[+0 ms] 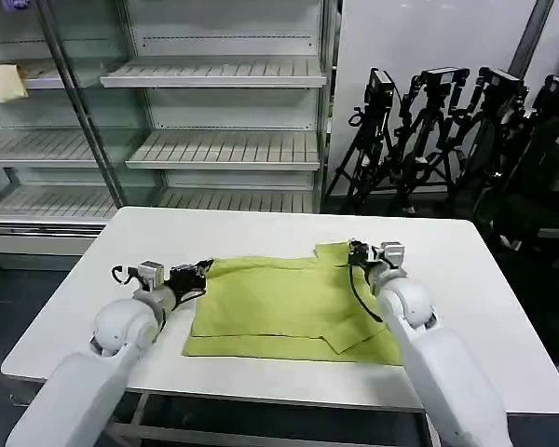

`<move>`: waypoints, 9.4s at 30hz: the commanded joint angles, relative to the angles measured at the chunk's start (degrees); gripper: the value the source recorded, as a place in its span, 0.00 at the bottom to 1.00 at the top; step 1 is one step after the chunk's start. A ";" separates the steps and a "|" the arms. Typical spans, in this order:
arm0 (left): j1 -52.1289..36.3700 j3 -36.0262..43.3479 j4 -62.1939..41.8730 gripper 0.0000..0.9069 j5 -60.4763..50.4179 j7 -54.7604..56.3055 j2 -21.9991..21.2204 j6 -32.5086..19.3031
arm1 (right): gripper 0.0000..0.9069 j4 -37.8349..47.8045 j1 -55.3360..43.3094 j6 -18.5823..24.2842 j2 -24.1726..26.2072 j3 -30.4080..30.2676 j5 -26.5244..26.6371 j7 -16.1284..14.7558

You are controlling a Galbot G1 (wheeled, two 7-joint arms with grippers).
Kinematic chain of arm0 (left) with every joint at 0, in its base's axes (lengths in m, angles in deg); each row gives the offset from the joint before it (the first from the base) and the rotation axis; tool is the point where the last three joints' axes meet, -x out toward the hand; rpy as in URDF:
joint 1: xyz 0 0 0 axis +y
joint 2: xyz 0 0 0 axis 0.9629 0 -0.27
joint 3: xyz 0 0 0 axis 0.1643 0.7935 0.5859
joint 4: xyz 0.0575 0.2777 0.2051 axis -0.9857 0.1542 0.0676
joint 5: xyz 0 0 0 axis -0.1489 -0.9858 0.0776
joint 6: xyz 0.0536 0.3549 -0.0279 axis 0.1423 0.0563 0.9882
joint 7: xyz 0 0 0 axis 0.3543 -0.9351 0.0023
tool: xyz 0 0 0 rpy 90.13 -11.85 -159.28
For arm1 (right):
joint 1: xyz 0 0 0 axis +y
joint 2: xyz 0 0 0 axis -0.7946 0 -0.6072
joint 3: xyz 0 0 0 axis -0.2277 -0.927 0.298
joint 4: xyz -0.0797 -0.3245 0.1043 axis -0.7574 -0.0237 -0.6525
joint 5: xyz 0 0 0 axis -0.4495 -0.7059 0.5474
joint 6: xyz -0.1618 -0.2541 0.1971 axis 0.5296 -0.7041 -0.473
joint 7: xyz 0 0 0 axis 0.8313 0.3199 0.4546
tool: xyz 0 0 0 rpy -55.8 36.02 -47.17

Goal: Fold and organize the clothes.

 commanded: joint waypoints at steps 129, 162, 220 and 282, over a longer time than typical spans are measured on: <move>20.38 -12.94 17.19 0.01 -13.67 7.71 3.93 -1.15 | 1.00 -28.65 38.34 2.61 3.10 18.70 -13.26 -5.41; 18.32 -16.60 4.66 1.00 -0.28 10.41 5.33 -0.09 | 1.00 -28.13 38.15 3.03 3.17 19.37 -13.22 -6.06; 21.79 -35.19 6.03 0.01 -14.42 2.83 13.77 -2.60 | 1.00 -28.68 38.18 3.78 3.71 19.29 -12.63 -6.54; 19.52 -12.80 10.83 1.00 -0.61 16.34 -0.18 0.01 | 1.00 -29.45 38.22 3.33 3.91 20.08 -12.73 -6.50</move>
